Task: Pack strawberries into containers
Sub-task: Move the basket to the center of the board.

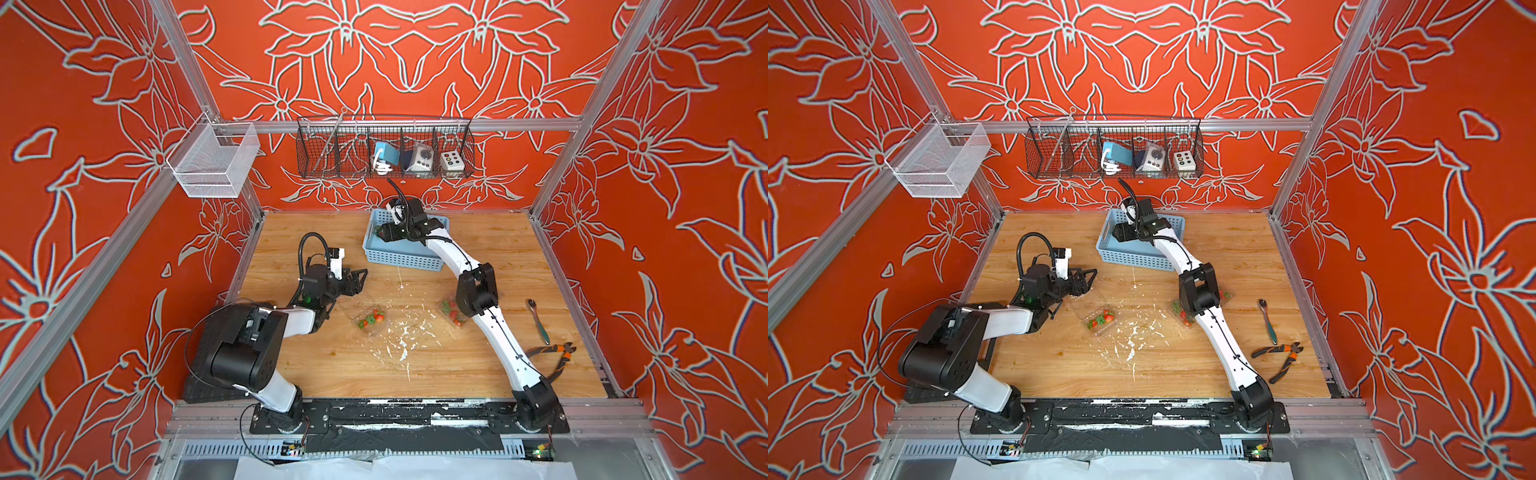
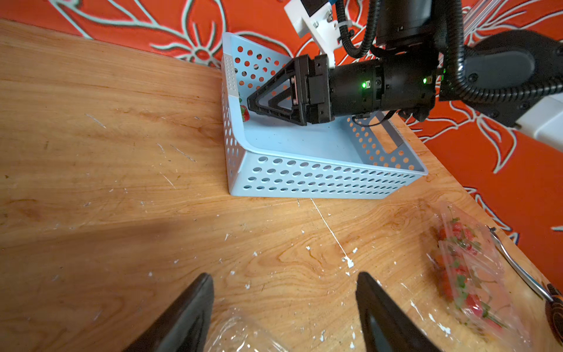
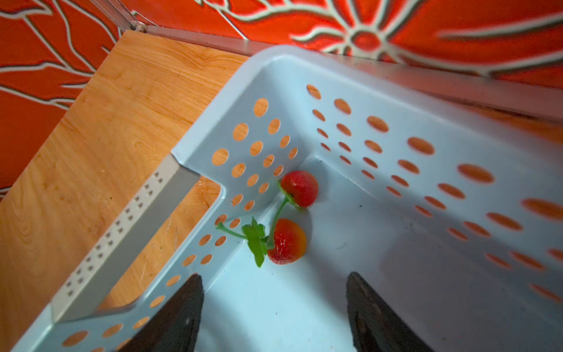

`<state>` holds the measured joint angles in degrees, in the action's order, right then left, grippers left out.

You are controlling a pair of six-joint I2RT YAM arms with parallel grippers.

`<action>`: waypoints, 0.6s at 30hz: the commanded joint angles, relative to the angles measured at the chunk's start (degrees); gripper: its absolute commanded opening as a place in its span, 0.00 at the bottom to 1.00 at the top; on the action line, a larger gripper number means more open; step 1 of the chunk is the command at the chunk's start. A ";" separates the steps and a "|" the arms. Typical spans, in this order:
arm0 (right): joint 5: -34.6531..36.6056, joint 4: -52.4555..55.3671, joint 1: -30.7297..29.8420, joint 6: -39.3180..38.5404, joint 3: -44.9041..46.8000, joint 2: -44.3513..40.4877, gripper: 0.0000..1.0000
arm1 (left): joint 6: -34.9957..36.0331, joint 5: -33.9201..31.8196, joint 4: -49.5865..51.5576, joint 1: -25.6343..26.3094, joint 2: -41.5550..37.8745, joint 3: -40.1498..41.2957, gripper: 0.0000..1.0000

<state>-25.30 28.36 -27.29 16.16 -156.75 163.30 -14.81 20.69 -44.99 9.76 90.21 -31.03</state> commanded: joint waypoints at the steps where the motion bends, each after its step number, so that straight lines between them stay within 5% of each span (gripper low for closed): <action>1: -1.88 2.21 0.62 2.78 -0.51 1.34 0.75 | 0.33 -0.15 0.56 -0.46 1.48 -4.58 0.73; 18: -2.09 -13.28 0.53 -0.41 52.65 -27.89 0.77 | -5.08 8.11 2.51 -2.29 17.58 -24.55 0.72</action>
<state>-28.12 16.29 -26.92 16.78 -110.61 138.91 -19.20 25.65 -44.34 7.81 106.04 -53.30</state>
